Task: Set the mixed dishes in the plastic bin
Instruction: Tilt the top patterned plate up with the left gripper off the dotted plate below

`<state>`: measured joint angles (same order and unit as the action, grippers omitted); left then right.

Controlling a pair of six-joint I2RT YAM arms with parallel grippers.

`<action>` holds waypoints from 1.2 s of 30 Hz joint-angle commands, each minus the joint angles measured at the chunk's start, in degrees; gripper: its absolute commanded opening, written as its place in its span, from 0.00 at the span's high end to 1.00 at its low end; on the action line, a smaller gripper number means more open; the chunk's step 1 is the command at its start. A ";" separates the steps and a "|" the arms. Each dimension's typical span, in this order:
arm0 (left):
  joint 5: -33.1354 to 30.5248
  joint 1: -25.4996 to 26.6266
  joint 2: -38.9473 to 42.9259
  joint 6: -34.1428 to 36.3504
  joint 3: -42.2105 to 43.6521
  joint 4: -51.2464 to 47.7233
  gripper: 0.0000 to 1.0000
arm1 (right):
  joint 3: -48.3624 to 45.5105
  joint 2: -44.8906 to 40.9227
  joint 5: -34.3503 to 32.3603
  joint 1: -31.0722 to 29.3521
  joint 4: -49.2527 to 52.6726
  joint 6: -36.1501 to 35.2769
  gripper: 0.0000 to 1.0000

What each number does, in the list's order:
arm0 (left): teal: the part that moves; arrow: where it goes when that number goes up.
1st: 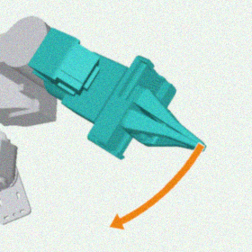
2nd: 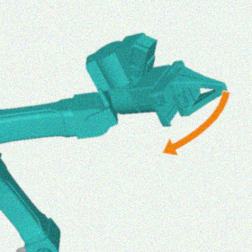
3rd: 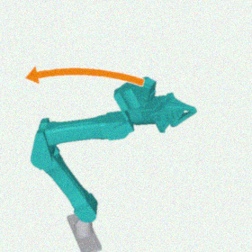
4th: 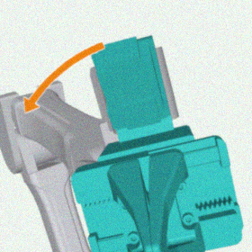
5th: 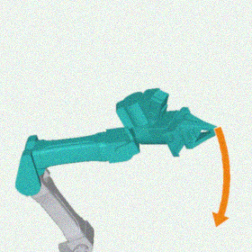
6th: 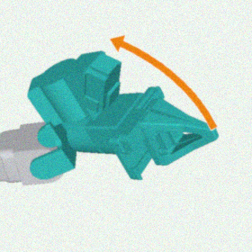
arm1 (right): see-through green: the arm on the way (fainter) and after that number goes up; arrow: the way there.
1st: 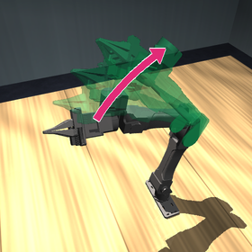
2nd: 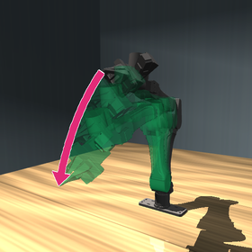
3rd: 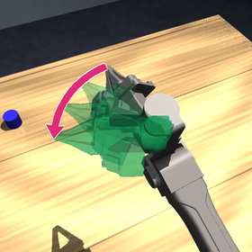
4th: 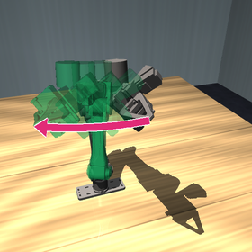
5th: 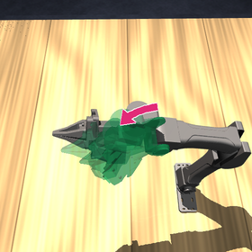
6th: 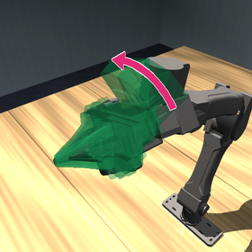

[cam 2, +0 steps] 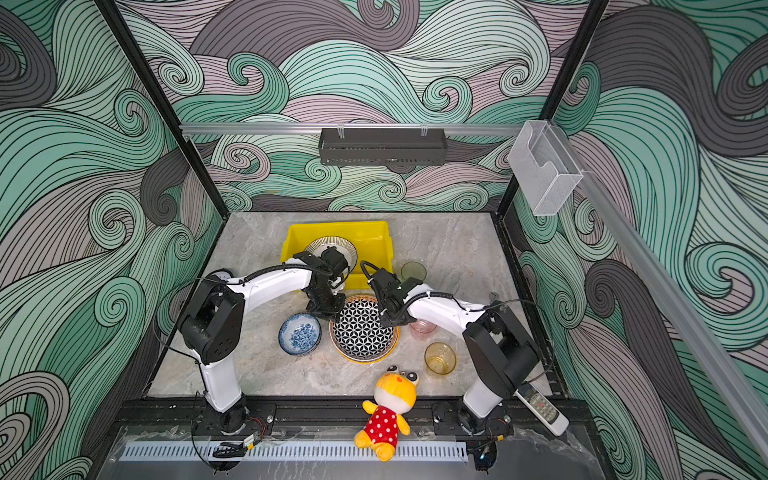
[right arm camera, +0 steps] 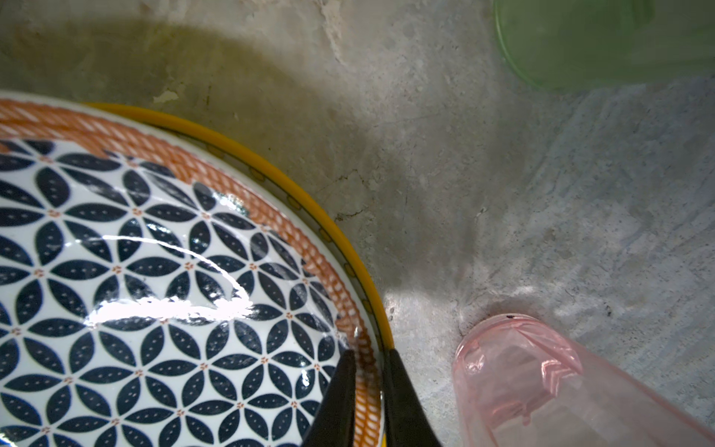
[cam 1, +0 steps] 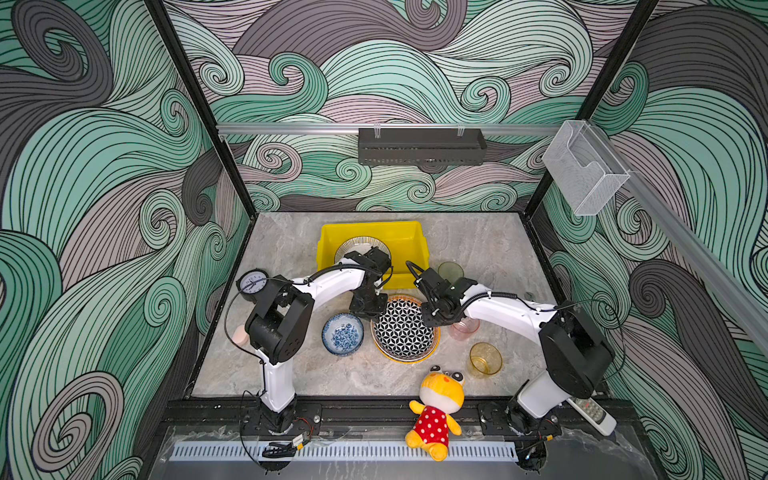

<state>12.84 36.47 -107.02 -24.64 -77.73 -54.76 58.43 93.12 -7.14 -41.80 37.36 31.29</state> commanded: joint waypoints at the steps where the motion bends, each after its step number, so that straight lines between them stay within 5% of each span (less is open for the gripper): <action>1: -4.24 -0.15 1.27 -0.93 0.13 -0.25 0.97 | 0.20 -1.62 2.13 -0.80 0.43 0.93 0.80; 19: -2.72 -1.82 5.49 0.43 0.96 0.83 1.00 | 2.20 -8.74 -0.22 -1.97 0.26 0.16 0.58; 36: 3.92 -4.21 11.64 0.47 2.67 3.70 1.00 | 0.45 -17.33 -2.61 -2.06 -1.66 0.67 0.56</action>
<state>14.09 32.91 -98.96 -24.47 -74.65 -52.12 59.48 77.17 -7.94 -43.55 35.92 30.72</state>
